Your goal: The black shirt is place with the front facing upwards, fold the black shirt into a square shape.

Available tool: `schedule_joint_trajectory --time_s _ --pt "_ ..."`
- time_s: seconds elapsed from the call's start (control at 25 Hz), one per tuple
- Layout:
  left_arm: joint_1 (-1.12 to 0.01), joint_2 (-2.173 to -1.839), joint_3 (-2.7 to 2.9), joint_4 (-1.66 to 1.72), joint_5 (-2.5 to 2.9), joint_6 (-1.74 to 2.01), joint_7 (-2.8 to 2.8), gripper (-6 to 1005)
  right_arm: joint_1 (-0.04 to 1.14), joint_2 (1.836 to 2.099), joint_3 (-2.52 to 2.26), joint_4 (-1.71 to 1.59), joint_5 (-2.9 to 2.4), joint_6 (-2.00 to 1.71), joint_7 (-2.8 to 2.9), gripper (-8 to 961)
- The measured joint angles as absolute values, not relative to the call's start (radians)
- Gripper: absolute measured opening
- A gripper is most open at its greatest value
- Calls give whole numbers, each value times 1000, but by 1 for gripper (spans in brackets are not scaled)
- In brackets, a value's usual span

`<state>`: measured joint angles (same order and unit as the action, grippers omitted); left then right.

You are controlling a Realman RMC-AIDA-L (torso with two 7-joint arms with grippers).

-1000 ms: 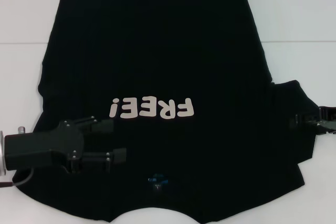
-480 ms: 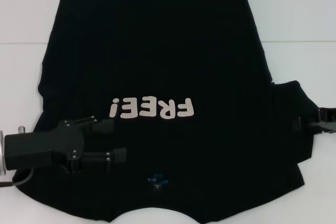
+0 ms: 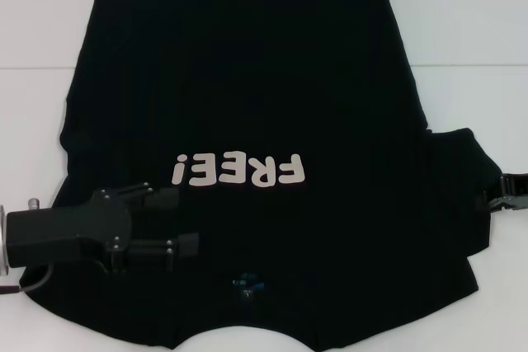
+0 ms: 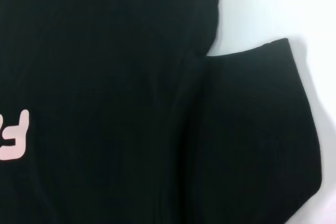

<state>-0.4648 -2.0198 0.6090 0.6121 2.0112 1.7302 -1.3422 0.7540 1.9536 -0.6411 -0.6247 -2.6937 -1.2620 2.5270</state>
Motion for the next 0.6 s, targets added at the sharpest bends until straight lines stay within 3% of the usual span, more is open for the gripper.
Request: schedule_joint_trajectory --time_s 0.16,0.6 --pt "-465 -2019 609 612 2011 1731 -1342 890 755 1954 -656 -627 -2694 -1262 2527 143" --pt "-464 -2019 609 612 2011 1732 -1342 884 754 1953 -659 -639 -2691 -1263 2519 42"
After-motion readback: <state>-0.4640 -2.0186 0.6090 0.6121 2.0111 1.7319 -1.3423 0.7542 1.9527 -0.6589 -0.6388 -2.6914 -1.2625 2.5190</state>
